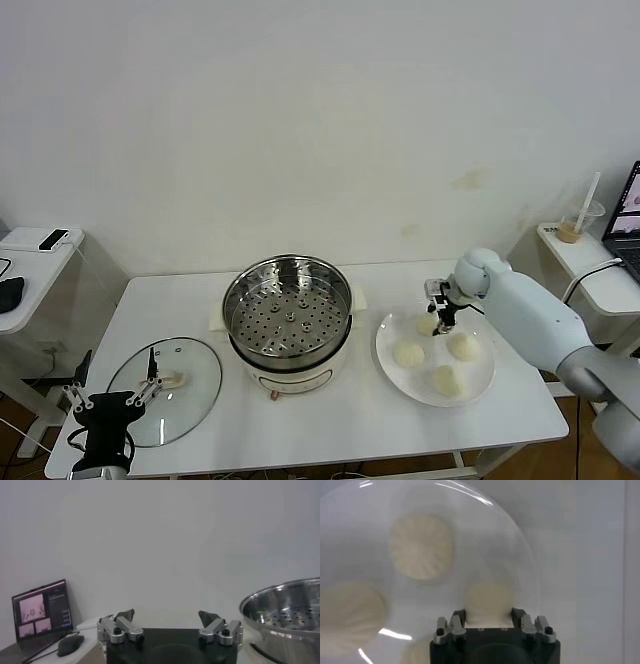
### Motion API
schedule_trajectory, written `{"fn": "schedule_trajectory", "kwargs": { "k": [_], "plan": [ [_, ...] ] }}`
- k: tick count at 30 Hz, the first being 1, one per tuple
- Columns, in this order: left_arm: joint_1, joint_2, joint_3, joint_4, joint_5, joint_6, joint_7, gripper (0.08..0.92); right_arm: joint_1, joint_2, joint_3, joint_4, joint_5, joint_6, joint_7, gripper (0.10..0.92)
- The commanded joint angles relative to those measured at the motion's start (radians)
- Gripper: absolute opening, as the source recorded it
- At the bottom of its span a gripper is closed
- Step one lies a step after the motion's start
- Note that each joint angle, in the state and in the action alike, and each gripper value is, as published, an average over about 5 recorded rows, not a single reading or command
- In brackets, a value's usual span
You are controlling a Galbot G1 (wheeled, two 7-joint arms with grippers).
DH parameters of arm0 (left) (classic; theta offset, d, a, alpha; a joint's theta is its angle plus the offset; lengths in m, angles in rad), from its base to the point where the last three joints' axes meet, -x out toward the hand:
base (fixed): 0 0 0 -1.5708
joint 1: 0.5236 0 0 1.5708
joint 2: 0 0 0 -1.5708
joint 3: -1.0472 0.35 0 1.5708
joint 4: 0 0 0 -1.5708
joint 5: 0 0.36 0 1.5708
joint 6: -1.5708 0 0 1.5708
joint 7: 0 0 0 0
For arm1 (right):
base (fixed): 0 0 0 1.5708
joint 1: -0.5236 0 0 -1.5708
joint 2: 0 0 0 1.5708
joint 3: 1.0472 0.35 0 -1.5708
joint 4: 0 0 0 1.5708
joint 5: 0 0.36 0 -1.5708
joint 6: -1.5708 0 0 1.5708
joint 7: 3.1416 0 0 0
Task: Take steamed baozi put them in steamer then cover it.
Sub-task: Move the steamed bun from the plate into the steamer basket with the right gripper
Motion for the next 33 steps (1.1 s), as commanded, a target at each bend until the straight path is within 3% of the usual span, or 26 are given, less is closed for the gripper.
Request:
{"fn": "schedule_trajectory", "kwargs": {
  "k": [1, 9, 18, 33],
  "plan": [
    [-0.005, 0.011, 0.005, 0.012, -0.003, 0.001, 0.001, 0.823, 0.124, -0.088, -0.090, 0.153, 0.141, -0.004, -0.005, 0.585],
    [-0.017, 0.025, 0.011, 0.022, -0.012, 0.002, 0.002, 0.823, 0.408, -0.114, -0.282, 0.261, 0.329, -0.010, -0.015, 0.585],
    [-0.017, 0.034, 0.004, 0.021, -0.022, 0.002, 0.002, 0.823, 0.648, 0.012, -0.432, 0.283, 0.507, -0.002, -0.001, 0.585],
    [-0.023, 0.052, -0.034, 0.029, -0.054, 0.012, 0.005, 0.823, 0.619, 0.317, -0.587, 0.228, 0.478, 0.149, 0.089, 0.585]
  ]
}}
